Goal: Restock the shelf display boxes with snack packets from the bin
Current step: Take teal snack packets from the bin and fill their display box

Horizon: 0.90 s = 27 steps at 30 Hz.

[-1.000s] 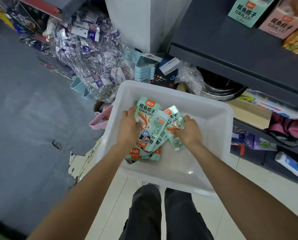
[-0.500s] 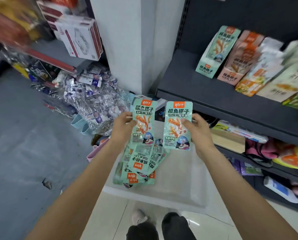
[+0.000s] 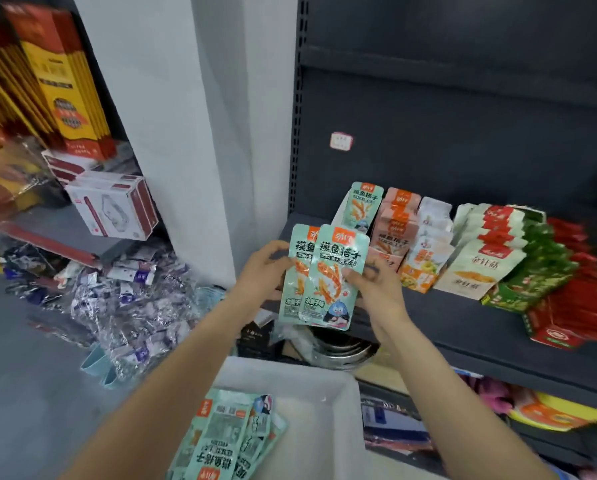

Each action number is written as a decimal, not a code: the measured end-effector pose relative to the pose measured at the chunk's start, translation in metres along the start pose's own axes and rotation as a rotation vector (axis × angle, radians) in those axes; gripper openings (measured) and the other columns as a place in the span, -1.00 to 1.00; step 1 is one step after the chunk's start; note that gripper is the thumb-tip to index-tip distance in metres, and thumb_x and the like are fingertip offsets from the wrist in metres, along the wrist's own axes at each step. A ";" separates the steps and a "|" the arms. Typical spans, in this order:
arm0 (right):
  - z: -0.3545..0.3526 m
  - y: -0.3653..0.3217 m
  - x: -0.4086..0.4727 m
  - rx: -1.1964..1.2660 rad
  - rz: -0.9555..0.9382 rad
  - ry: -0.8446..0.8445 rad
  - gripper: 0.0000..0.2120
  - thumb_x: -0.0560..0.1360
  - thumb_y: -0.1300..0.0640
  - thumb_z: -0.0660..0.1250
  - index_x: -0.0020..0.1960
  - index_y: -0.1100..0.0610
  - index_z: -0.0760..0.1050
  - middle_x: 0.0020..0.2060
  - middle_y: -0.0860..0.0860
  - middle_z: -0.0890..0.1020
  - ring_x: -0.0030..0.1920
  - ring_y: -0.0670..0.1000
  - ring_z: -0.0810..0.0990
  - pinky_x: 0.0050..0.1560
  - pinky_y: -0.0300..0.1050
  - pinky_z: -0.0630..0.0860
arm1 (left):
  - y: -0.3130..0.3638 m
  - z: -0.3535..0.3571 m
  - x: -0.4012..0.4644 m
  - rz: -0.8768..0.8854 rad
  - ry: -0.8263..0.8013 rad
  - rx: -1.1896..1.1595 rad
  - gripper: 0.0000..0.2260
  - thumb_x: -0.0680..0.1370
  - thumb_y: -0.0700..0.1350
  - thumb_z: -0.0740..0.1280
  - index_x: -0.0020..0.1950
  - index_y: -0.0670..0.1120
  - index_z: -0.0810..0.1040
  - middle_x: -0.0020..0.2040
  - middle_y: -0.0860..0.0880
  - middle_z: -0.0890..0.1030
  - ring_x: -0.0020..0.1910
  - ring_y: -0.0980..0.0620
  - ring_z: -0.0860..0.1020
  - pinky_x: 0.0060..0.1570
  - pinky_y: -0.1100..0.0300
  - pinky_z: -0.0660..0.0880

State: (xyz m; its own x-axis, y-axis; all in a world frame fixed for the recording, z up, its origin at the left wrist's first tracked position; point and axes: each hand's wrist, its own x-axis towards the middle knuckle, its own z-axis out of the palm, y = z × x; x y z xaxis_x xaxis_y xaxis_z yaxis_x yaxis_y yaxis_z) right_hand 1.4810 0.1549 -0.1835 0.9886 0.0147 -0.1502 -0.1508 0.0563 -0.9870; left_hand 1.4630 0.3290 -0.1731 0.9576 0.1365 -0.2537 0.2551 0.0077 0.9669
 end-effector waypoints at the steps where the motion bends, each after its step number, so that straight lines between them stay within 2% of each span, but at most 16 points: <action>1: -0.005 -0.005 0.008 0.015 -0.010 -0.002 -0.79 0.49 0.36 0.32 0.00 0.09 0.41 -0.12 0.00 0.66 -0.11 -0.01 0.65 -0.06 0.04 0.61 | 0.006 0.005 0.008 0.010 -0.004 0.020 -0.94 0.59 -0.20 0.24 -0.03 -0.07 0.49 -0.02 -0.16 0.65 -0.13 -0.12 0.64 -0.20 0.06 0.61; 5: -0.034 -0.029 0.063 0.013 -0.055 0.015 -0.54 0.46 0.39 0.35 0.23 -0.01 0.36 -0.01 0.01 0.65 -0.02 -0.01 0.65 -0.08 0.01 0.62 | 0.038 0.041 0.059 0.024 -0.007 0.052 -0.93 0.58 -0.21 0.26 -0.10 -0.12 0.48 -0.12 -0.06 0.63 -0.24 0.07 0.61 -0.26 0.22 0.60; 7: -0.046 -0.039 0.092 -0.013 -0.046 0.014 -0.56 0.48 0.38 0.33 0.28 0.05 0.38 0.02 0.02 0.65 -0.05 -0.03 0.65 -0.18 -0.08 0.63 | 0.053 0.057 0.087 0.063 -0.010 0.058 -0.95 0.57 -0.25 0.26 -0.07 -0.14 0.49 -0.12 -0.04 0.62 -0.22 0.13 0.60 -0.28 0.27 0.59; 11: -0.059 -0.056 0.148 -0.119 -0.064 0.005 -0.81 0.49 0.32 0.35 0.07 0.15 0.53 0.00 0.06 0.67 -0.11 -0.02 0.66 -0.19 -0.12 0.60 | 0.079 0.081 0.139 0.179 0.022 0.100 -0.92 0.57 -0.25 0.27 0.02 -0.11 0.49 -0.08 -0.08 0.62 -0.16 0.08 0.61 -0.22 0.22 0.60; 14: -0.062 -0.066 0.182 -0.098 -0.118 0.010 -0.90 0.50 0.29 0.35 -0.06 0.12 0.55 -0.05 0.07 0.67 -0.12 -0.03 0.65 -0.18 -0.17 0.60 | 0.092 0.091 0.174 0.217 0.088 0.073 -0.94 0.57 -0.22 0.29 -0.11 -0.12 0.49 -0.13 -0.08 0.62 -0.18 -0.02 0.59 -0.15 0.13 0.59; 16: -0.063 -0.068 0.202 -0.082 -0.152 0.035 -0.89 0.50 0.27 0.35 -0.13 0.08 0.56 -0.09 0.08 0.67 -0.10 0.02 0.66 -0.08 -0.07 0.61 | 0.095 0.095 0.196 0.243 0.144 0.064 -0.88 0.55 -0.23 0.32 -0.17 -0.07 0.51 -0.17 -0.05 0.61 -0.17 -0.02 0.59 -0.12 0.11 0.57; 18: -0.065 -0.068 0.223 -0.074 -0.152 0.065 -0.87 0.49 0.25 0.37 -0.17 0.05 0.57 -0.13 0.06 0.69 -0.09 0.05 0.67 -0.01 0.04 0.60 | 0.096 0.096 0.212 0.277 0.163 0.050 -0.88 0.54 -0.24 0.33 -0.17 -0.08 0.52 -0.19 0.00 0.62 -0.22 0.08 0.61 -0.22 0.27 0.56; 20: -0.066 -0.068 0.240 -0.072 -0.145 0.085 -0.86 0.48 0.23 0.38 -0.19 0.02 0.58 -0.16 0.03 0.70 -0.10 0.05 0.68 0.01 0.09 0.60 | 0.096 0.098 0.224 0.284 0.127 0.008 -0.93 0.55 -0.24 0.31 -0.12 -0.13 0.52 -0.18 0.00 0.63 -0.27 0.16 0.63 -0.28 0.33 0.56; 24: -0.062 -0.066 0.266 -0.099 -0.178 0.099 -0.82 0.49 0.24 0.38 -0.22 0.00 0.56 -0.19 -0.05 0.68 -0.10 0.02 0.67 -0.02 0.02 0.61 | 0.095 0.099 0.250 0.246 0.082 -0.020 -0.89 0.57 -0.26 0.28 -0.14 -0.11 0.49 -0.14 -0.01 0.65 -0.22 0.08 0.65 -0.15 0.20 0.61; 27: -0.058 -0.061 0.282 -0.257 -0.207 0.123 -0.89 0.45 0.17 0.43 -0.20 -0.02 0.58 -0.12 0.02 0.66 -0.13 0.02 0.65 -0.06 0.01 0.60 | 0.095 0.100 0.266 0.251 0.074 0.002 -0.89 0.57 -0.28 0.27 -0.14 -0.13 0.47 -0.14 -0.02 0.64 -0.21 0.05 0.63 -0.10 0.15 0.59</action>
State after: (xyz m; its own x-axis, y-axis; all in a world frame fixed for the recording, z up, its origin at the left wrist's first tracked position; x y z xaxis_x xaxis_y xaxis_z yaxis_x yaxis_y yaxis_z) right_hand 1.7693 0.0976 -0.1690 0.9937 -0.0923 0.0643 0.0439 -0.2077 -0.9772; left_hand 1.7556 0.2670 -0.1514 0.9785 0.2061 -0.0028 0.0108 -0.0373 0.9992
